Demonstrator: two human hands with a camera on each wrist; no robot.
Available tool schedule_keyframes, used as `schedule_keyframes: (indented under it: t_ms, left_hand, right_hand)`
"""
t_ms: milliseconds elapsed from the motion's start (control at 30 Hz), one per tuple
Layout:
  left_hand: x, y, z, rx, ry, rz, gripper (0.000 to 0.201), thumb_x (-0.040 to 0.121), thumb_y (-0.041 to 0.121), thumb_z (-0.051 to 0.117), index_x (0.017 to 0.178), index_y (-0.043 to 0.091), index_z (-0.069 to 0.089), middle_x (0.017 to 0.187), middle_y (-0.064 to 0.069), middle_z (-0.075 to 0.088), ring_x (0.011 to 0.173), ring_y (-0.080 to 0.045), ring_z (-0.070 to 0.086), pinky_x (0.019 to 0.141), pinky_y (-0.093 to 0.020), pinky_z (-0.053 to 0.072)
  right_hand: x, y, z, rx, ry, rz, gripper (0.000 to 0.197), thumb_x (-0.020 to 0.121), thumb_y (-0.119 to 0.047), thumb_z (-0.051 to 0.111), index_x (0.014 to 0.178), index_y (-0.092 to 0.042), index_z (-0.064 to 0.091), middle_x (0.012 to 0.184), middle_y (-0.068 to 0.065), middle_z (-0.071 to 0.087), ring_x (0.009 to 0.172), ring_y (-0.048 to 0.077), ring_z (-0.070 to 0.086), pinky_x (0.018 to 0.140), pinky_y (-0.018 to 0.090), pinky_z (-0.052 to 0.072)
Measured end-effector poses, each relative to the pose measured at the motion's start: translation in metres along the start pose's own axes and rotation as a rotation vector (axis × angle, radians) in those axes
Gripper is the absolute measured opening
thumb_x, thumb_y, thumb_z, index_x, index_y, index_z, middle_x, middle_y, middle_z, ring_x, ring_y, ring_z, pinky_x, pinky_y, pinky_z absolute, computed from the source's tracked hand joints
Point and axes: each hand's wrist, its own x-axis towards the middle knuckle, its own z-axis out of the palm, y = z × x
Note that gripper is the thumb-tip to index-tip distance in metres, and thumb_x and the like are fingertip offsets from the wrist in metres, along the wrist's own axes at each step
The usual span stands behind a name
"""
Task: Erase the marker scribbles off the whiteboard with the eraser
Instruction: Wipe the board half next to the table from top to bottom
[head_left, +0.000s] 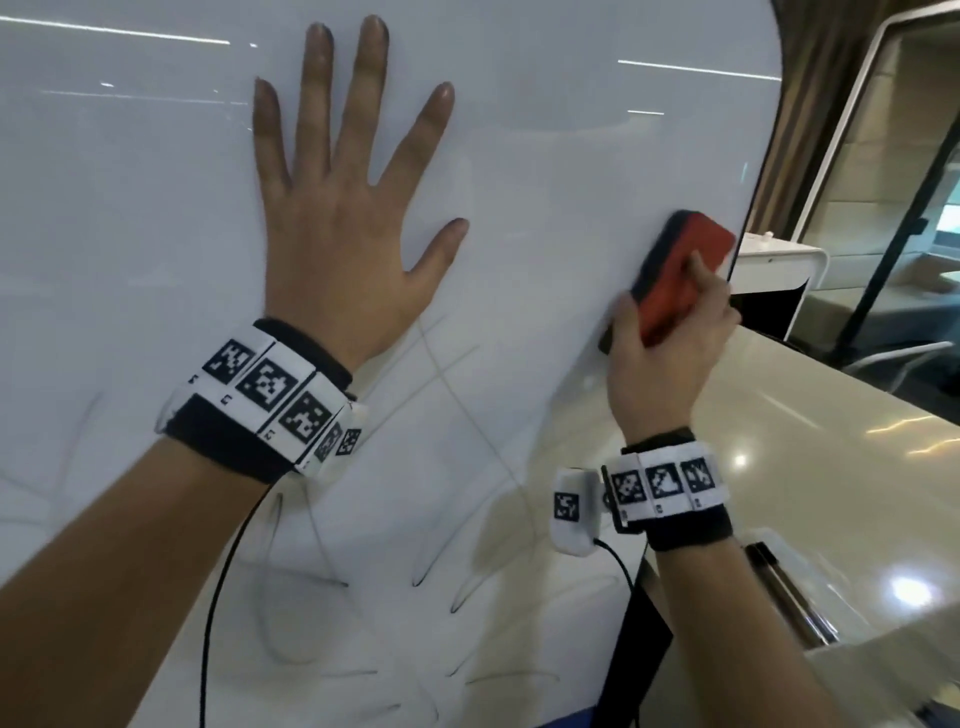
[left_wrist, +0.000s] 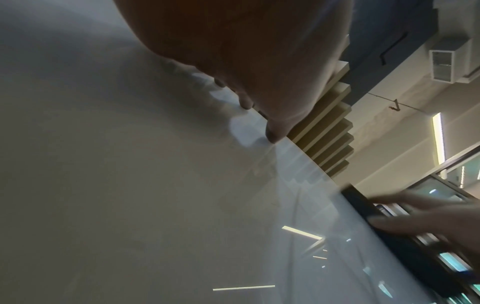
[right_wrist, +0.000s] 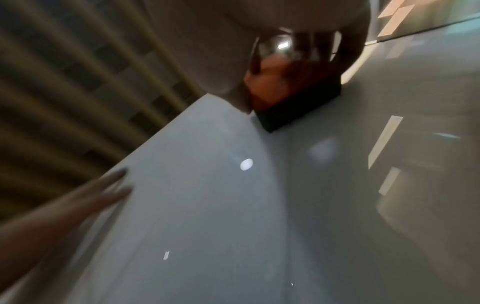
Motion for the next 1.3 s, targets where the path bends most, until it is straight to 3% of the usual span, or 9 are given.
schedule_keyframes:
  t_ms: [100,267,333,400,567,800,900,1033,1300]
  left_hand:
    - [0.0,-0.001,0.001,-0.01,0.016,0.008,0.071,0.101,0.064,0.035,0.162,0.035,0.012,0.17,-0.014,0.005,0.157,-0.04,0.003,0.124,-0.064,0.004]
    - [-0.002,-0.004,0.007,-0.004,0.025,0.007,0.071,0.102,0.063,0.035,0.162,0.035,0.012,0.171,-0.011,0.002,0.157,-0.039,0.001,0.124,-0.062,0.002]
    - [-0.001,-0.003,0.007,0.002,0.015,0.012,0.071,0.102,0.063,0.033,0.162,0.034,0.009,0.171,-0.011,-0.001,0.157,-0.039,-0.001,0.124,-0.063,0.001]
    - [-0.002,-0.002,0.007,-0.006,0.016,0.015,0.071,0.103,0.062,0.032,0.162,0.033,0.009,0.171,-0.011,-0.001,0.157,-0.039,-0.001,0.124,-0.062,0.001]
    - [-0.003,-0.003,0.007,-0.007,0.025,0.013,0.071,0.103,0.063,0.033,0.162,0.033,0.008,0.171,-0.011,-0.002,0.157,-0.038,-0.002,0.124,-0.062,0.0]
    - [-0.004,0.001,0.008,-0.032,0.041,0.001,0.071,0.102,0.057,0.04,0.162,0.031,0.013,0.171,-0.012,0.001,0.157,-0.038,-0.001,0.124,-0.062,0.001]
    - [-0.004,0.003,0.005,-0.049,0.032,-0.01,0.072,0.102,0.056,0.042,0.162,0.031,0.013,0.171,-0.011,-0.001,0.157,-0.038,-0.003,0.124,-0.062,-0.001]
    - [-0.004,-0.001,0.003,-0.052,0.032,0.004,0.072,0.101,0.055,0.045,0.162,0.031,0.015,0.171,-0.011,0.0,0.157,-0.037,-0.002,0.125,-0.061,0.0]
    - [-0.005,0.001,-0.002,-0.038,-0.024,0.011,0.079,0.094,0.057,0.048,0.162,0.029,0.017,0.171,-0.012,0.0,0.157,-0.039,-0.002,0.124,-0.062,0.002]
  right_hand:
    - [-0.016,0.003,0.001,-0.159,-0.118,-0.278,0.055,0.091,-0.018,0.073,0.143,-0.014,0.054,0.124,0.021,0.048,0.109,0.024,0.044,0.096,0.029,0.036]
    - [-0.03,0.045,-0.02,-0.078,0.029,0.228,0.061,0.089,-0.026,0.067,0.146,-0.017,0.046,0.131,0.02,0.043,0.118,0.035,0.045,0.107,0.052,0.041]
    - [-0.021,0.03,-0.009,-0.064,0.058,0.264,0.059,0.092,-0.02,0.069,0.146,-0.017,0.046,0.132,0.02,0.043,0.119,0.037,0.045,0.106,0.039,0.039]
    - [-0.017,-0.002,0.005,-0.058,0.018,0.067,0.056,0.092,-0.017,0.071,0.144,-0.016,0.05,0.129,0.019,0.044,0.114,0.032,0.046,0.095,0.024,0.032]
    - [-0.039,0.004,0.0,-0.209,-0.248,-0.4,0.052,0.093,-0.023,0.07,0.142,-0.024,0.053,0.132,0.015,0.045,0.112,0.029,0.047,0.099,0.041,0.043]
    - [-0.05,0.051,-0.023,-0.078,-0.046,0.218,0.059,0.091,-0.019,0.073,0.144,-0.012,0.048,0.125,0.011,0.043,0.113,0.031,0.048,0.104,0.046,0.043]
    - [-0.035,-0.008,0.003,-0.055,-0.099,-0.066,0.058,0.091,-0.019,0.073,0.144,-0.012,0.05,0.127,0.018,0.046,0.106,0.023,0.044,0.092,0.024,0.035]
    - [-0.039,-0.016,0.007,-0.161,-0.281,-0.361,0.054,0.092,-0.024,0.073,0.141,-0.023,0.051,0.13,0.015,0.047,0.109,0.022,0.044,0.096,0.034,0.041]
    - [-0.075,0.042,-0.013,-0.018,-0.011,0.225,0.062,0.089,-0.021,0.075,0.142,-0.004,0.048,0.129,0.021,0.047,0.112,0.018,0.045,0.102,0.053,0.044]
